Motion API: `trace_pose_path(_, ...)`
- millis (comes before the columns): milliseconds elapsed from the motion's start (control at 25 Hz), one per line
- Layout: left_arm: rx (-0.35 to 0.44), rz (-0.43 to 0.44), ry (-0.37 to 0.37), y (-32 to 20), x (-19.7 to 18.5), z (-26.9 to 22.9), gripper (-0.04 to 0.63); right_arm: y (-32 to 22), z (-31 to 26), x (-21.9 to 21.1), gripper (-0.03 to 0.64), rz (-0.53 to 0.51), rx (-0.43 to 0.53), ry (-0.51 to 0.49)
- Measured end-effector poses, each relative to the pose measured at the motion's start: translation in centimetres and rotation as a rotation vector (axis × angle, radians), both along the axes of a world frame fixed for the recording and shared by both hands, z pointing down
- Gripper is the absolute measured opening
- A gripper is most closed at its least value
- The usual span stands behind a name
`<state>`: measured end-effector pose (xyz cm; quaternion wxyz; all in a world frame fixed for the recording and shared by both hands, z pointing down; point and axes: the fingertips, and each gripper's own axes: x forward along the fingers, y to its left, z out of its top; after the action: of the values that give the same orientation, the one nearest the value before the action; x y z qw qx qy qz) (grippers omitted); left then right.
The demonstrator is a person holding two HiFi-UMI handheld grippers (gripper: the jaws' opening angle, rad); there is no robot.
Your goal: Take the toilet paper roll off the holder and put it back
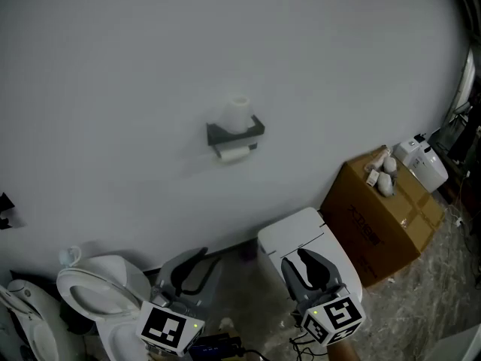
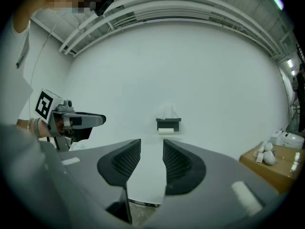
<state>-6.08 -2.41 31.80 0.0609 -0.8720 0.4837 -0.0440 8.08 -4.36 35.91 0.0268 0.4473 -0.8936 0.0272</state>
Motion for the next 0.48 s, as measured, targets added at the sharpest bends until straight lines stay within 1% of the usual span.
trace_pose_path(80, 0.013, 0.015, -0.001, -2.2, -0.6, -0.4, 0.100, -1.9, -0.3, -0.9, 0.133, 0.000, 0.008, 0.017)
trace_pose_path(240, 0.004, 0.037, -0.005, -6.5, -1.8, -0.9, 0.106, -5.9, -1.2, -2.3, 0.132, 0.006, 0.012, 0.011)
trace_pose_path(400, 0.036, 0.063, -0.007, -10.3, -3.0, -2.1, 0.117, -9.0, -1.9, -3.5, 0.133, 0.017, 0.017, 0.007)
trace_pose_path(480, 0.045, 0.075, 0.004, -12.2, -3.7, -2.6, 0.118, -10.5, -2.2, -4.3, 0.132, 0.020, 0.024, 0.012)
